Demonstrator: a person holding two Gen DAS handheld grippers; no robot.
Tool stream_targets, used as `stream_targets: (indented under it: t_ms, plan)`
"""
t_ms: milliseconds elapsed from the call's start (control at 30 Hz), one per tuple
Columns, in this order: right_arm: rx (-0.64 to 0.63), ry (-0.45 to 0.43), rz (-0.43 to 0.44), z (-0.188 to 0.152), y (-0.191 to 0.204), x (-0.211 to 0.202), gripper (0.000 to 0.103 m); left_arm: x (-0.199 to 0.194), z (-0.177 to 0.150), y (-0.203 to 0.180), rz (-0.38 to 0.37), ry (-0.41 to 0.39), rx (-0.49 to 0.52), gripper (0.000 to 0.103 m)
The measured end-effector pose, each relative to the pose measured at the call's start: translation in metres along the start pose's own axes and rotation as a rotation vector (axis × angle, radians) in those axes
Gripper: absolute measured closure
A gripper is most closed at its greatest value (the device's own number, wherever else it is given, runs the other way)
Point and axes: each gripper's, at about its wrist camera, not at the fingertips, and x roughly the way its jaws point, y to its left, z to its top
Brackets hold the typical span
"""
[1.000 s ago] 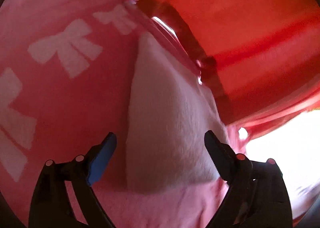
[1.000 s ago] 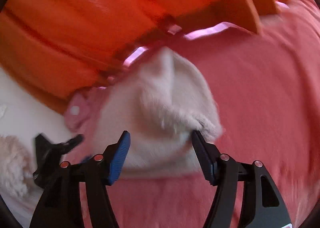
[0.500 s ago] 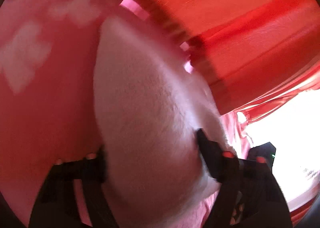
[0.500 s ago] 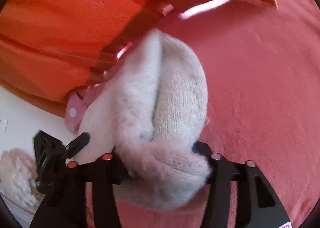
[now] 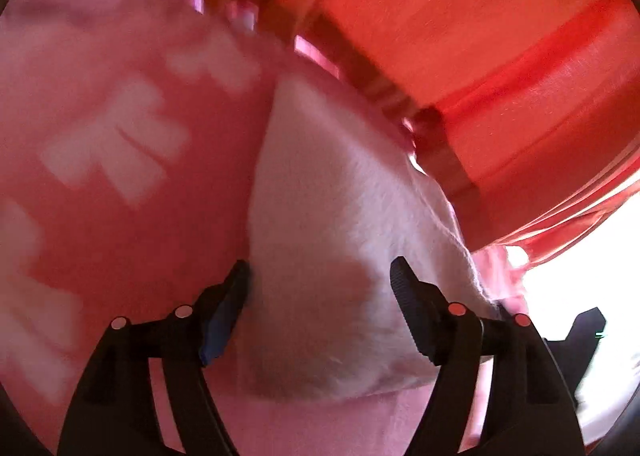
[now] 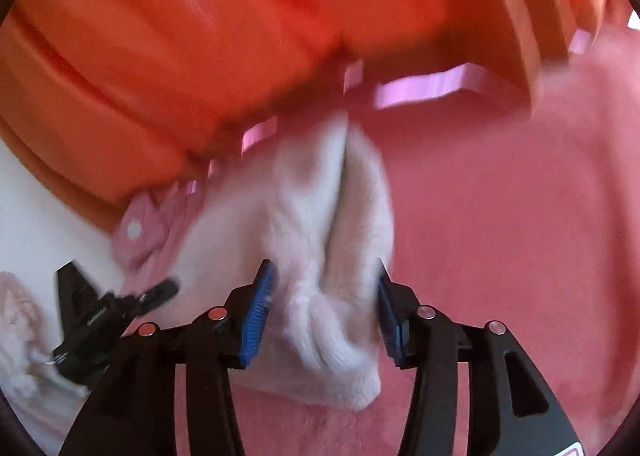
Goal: Fold small clothes
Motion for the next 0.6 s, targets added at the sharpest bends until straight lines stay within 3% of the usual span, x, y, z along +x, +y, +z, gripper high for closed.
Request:
stream_targets:
  t_ms: [67,100,133,200,233,467,600]
  plan:
    - [-0.079,-0.041,-0.039,-0.002,0.015,-0.009,0.055,-0.012,-0.009,-0.022,0.123,-0.042,0.119,0.03]
    - [-0.113,-0.007,-0.046,-0.004,0.019,-0.001,0.056,-0.015,-0.013,-0.028,0.171,-0.05,0.163,0.023]
    - [-0.138,0.059,-0.073,-0.009,0.021,0.013,0.059,-0.009,-0.014,-0.037,0.237,-0.049,0.218,0.02]
    - [-0.138,0.29,-0.187,-0.024,0.012,0.06,0.059,0.008,-0.025,-0.043,0.356,-0.001,0.308,0.016]
    - [-0.098,0.318,-0.177,-0.031,0.006,0.068,0.057,0.012,-0.026,-0.045,0.384,0.011,0.327,0.015]
    - [-0.082,0.093,-0.154,-0.026,0.017,-0.007,0.054,-0.019,-0.041,-0.047,0.427,-0.06,0.337,0.012]
    - [-0.129,0.058,-0.247,-0.057,0.026,-0.017,0.033,-0.038,-0.069,-0.043,0.431,-0.071,0.311,0.007]
